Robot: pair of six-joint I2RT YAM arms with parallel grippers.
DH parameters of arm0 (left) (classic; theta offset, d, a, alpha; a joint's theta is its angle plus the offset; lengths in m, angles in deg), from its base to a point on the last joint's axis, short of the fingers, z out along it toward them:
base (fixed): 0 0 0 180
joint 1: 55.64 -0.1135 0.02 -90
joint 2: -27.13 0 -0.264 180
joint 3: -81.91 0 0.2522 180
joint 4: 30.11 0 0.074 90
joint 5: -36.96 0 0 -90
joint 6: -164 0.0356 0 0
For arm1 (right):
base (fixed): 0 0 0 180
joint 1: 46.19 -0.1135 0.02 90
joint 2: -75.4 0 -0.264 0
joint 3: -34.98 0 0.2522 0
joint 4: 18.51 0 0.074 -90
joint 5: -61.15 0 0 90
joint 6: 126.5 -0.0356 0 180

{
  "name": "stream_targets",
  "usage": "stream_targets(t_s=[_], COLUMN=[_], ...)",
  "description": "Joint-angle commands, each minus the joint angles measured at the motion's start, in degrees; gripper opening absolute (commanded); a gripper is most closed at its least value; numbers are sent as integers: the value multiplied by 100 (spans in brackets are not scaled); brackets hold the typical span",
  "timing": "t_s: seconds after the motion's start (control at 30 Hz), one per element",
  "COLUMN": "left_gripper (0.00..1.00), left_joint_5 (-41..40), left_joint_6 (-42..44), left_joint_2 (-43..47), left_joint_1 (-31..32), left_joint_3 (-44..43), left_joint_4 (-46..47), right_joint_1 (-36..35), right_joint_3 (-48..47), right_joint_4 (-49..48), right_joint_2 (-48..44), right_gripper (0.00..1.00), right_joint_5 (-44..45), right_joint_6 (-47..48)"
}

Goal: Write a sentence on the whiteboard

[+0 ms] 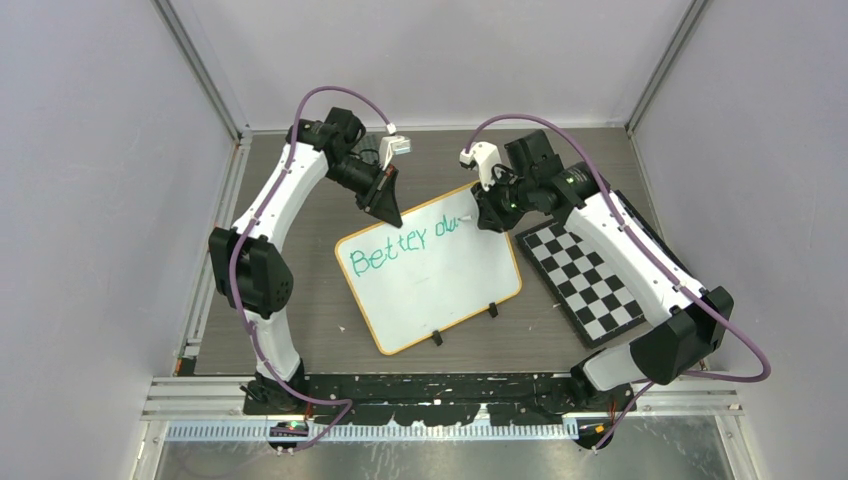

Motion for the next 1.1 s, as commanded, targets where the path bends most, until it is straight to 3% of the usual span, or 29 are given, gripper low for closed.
stream_targets(t_s=[0.0, 0.47, 1.07], left_gripper=[0, 0, 0], left_joint_5=[-332, -367, -355], left_joint_6=[230, 222, 213], left_joint_2=[-24, -32, -23], left_joint_1=[273, 268, 268], left_joint_3=[263, 241, 247], left_joint_4=[-324, -334, -325], right_joint_1=[29, 135, 140], right_joint_3=[36, -442, 67], right_joint_4=[-127, -112, -21], right_joint_2=[-181, 99, -167], right_gripper=[0, 0, 0], right_joint_5=[149, 297, 293], right_joint_6=[89, 145, 200])
